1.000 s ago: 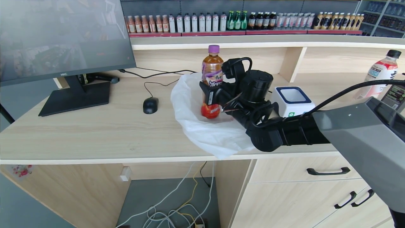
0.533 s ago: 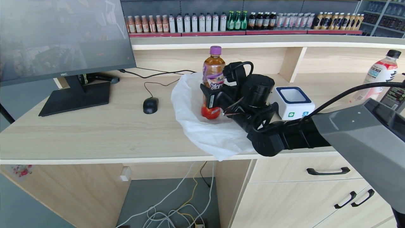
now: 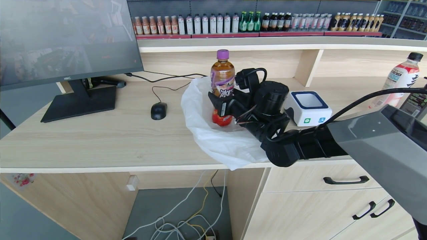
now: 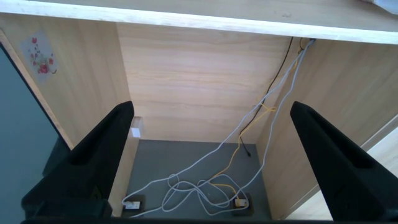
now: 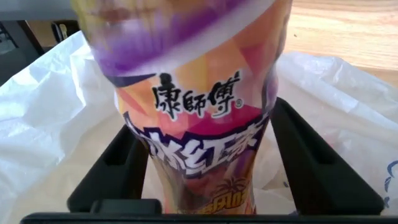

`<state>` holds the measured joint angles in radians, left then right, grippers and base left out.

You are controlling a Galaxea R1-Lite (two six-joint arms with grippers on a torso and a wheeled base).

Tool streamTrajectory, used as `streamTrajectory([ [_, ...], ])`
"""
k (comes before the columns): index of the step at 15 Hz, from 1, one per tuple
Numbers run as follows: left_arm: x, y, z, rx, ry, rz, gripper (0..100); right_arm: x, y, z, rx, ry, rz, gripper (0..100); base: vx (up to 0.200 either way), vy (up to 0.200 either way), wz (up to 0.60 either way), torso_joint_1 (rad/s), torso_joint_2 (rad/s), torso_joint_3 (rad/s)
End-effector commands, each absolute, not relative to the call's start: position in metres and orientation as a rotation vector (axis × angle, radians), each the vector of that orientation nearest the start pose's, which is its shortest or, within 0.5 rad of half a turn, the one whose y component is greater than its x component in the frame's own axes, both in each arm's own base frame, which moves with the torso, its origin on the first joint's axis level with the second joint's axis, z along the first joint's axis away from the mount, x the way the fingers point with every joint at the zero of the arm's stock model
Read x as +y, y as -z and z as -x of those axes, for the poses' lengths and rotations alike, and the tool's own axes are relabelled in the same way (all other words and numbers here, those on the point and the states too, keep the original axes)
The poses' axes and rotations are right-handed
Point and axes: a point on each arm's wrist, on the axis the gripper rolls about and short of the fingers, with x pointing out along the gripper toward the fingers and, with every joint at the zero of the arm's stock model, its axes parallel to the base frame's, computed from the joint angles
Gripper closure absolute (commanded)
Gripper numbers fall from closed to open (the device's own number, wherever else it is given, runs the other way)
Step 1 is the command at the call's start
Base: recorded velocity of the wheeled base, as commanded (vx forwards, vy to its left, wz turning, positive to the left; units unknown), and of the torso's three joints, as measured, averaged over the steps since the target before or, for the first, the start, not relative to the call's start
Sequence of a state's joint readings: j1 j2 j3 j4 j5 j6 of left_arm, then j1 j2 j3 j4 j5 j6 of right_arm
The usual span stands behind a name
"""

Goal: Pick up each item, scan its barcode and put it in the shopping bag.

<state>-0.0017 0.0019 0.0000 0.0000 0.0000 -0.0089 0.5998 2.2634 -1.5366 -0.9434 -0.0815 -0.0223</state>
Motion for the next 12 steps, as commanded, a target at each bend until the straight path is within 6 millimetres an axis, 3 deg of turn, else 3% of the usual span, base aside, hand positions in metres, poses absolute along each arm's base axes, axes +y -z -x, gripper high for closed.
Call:
streamTrajectory([
  [1, 0.0, -0.076, 0.023, 0.002, 0.002, 0.009, 0, 0.266, -0.193, -0.39, -0.219, -0.517, -0.053, 0, 0.0, 0.0, 0.0, 0.0, 0.0, 0.0],
  [12, 0.0, -0.076, 0.023, 0.002, 0.002, 0.009, 0, 0.25, -0.23, -0.374, -0.279, -0.512, -0.072, 0, 0.0, 0.0, 0.0, 0.0, 0.0, 0.0],
])
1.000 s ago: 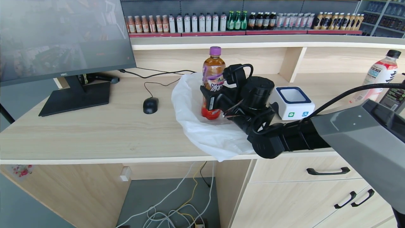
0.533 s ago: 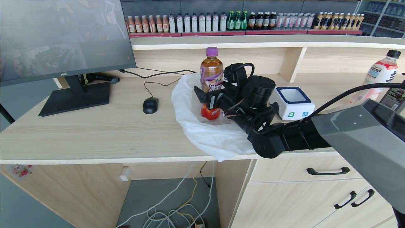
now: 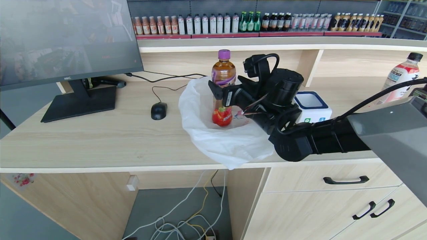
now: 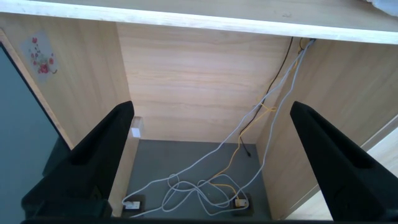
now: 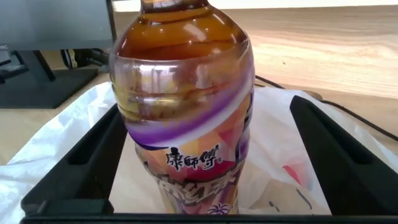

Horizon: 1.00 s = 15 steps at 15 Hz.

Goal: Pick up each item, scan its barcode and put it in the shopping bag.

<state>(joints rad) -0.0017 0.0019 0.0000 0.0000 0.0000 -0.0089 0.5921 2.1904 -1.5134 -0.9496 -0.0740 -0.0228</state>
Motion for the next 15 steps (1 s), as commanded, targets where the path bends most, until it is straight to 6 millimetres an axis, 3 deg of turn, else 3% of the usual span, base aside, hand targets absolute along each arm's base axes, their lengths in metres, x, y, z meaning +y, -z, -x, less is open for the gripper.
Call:
streamTrajectory([
  [1, 0.0, -0.076, 0.023, 0.002, 0.002, 0.009, 0, 0.247, -0.232, -0.37, -0.276, -0.512, -0.071, 0, 0.0, 0.0, 0.0, 0.0, 0.0, 0.0],
  [4, 0.0, -0.076, 0.023, 0.002, 0.002, 0.009, 0, 0.237, -0.242, -0.356, -0.275, -0.514, -0.072, 0, 0.0, 0.0, 0.0, 0.0, 0.0, 0.0],
  [8, 0.0, -0.076, 0.023, 0.002, 0.002, 0.009, 0, 0.22, -0.248, -0.318, -0.279, -0.531, -0.072, 0, 0.0, 0.0, 0.0, 0.0, 0.0, 0.0],
  [11, 0.0, -0.076, 0.023, 0.002, 0.002, 0.009, 0, 0.206, -0.242, -0.298, -0.284, -0.531, -0.076, 0, 0.0, 0.0, 0.0, 0.0, 0.0, 0.0],
  [12, 0.0, -0.076, 0.023, 0.002, 0.002, 0.009, 0, 0.193, -0.23, -0.281, -0.282, -0.53, -0.078, 0, 0.0, 0.0, 0.0, 0.0, 0.0, 0.0],
  [15, 0.0, -0.076, 0.023, 0.002, 0.002, 0.009, 0, 0.181, -0.212, -0.263, -0.331, -0.538, -0.095, 0, 0.0, 0.0, 0.0, 0.0, 0.0, 0.0],
])
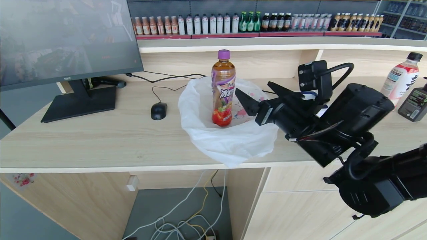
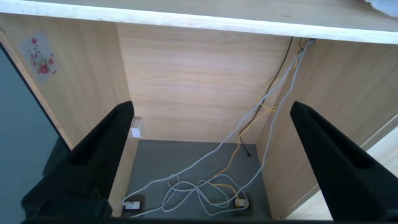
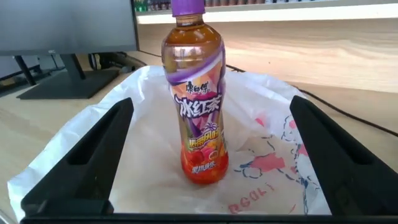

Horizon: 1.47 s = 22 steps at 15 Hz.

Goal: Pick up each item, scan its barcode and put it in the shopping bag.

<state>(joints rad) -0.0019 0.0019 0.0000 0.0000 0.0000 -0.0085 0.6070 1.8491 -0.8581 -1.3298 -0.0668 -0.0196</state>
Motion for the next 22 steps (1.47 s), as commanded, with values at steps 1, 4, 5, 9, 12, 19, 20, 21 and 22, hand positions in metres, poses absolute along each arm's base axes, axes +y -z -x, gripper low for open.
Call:
streamTrajectory([
  [1, 0.0, -0.076, 0.023, 0.002, 0.002, 0.009, 0, 0.178, -0.207, -0.258, -0.348, -0.542, -0.104, 0, 0.0, 0.0, 0.0, 0.0, 0.0, 0.0],
  [4, 0.0, -0.076, 0.023, 0.002, 0.002, 0.009, 0, 0.164, -0.192, -0.25, -0.353, -0.562, -0.115, 0, 0.0, 0.0, 0.0, 0.0, 0.0, 0.0],
  [5, 0.0, -0.076, 0.023, 0.002, 0.002, 0.009, 0, 0.16, -0.192, -0.244, -0.347, -0.565, -0.109, 0, 0.0, 0.0, 0.0, 0.0, 0.0, 0.0],
  [9, 0.0, -0.076, 0.023, 0.002, 0.002, 0.009, 0, 0.146, -0.197, -0.253, -0.37, -0.5, -0.105, 0, 0.0, 0.0, 0.0, 0.0, 0.0, 0.0],
  [12, 0.0, -0.076, 0.023, 0.002, 0.003, 0.009, 0, 0.137, -0.197, -0.26, -0.369, -0.466, -0.11, 0, -0.067, 0.0, 0.0, 0.002, 0.0, -0.001],
  [19, 0.0, -0.076, 0.023, 0.002, 0.002, 0.008, 0, 0.14, -0.193, -0.257, -0.351, -0.478, -0.109, 0, -0.057, 0.0, 0.0, 0.004, 0.0, 0.001],
  [20, 0.0, -0.076, 0.023, 0.002, 0.003, 0.008, 0, 0.14, -0.192, -0.257, -0.348, -0.478, -0.108, 0, 0.0, 0.0, 0.0, 0.0, 0.0, 0.0],
  [21, 0.0, -0.076, 0.023, 0.002, 0.003, 0.009, 0, 0.14, -0.191, -0.257, -0.344, -0.478, -0.107, 0, 0.0, -0.2, 0.0, 0.002, 0.0, 0.002],
  [22, 0.0, -0.076, 0.023, 0.002, 0.002, 0.009, 0, 0.14, -0.189, -0.258, -0.338, -0.478, -0.106, 0, 0.0, -0.2, 0.0, -0.002, 0.0, -0.002],
])
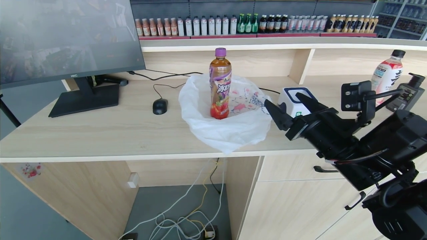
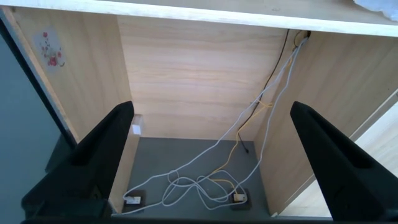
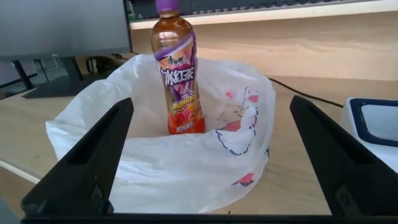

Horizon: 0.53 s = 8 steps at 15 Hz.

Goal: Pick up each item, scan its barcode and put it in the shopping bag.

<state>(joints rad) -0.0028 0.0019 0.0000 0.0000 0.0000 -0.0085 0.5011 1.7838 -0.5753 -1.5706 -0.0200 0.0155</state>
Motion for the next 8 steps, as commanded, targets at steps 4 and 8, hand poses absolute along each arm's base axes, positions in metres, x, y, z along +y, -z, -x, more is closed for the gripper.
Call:
streamTrajectory([
  [4, 0.0, -0.0755, 0.0227, 0.002, 0.002, 0.009, 0, 0.1403, -0.1912, -0.2567, -0.344, -0.481, -0.107, 0, 0.0, -0.2, 0.0, 0.01, 0.0, 0.004],
  [8, 0.0, -0.0755, 0.0227, 0.002, 0.002, 0.009, 0, 0.1373, -0.1923, -0.2522, -0.344, -0.479, -0.107, 0, 0.0, -0.2, 0.0, 0.004, 0.0, 0.004],
])
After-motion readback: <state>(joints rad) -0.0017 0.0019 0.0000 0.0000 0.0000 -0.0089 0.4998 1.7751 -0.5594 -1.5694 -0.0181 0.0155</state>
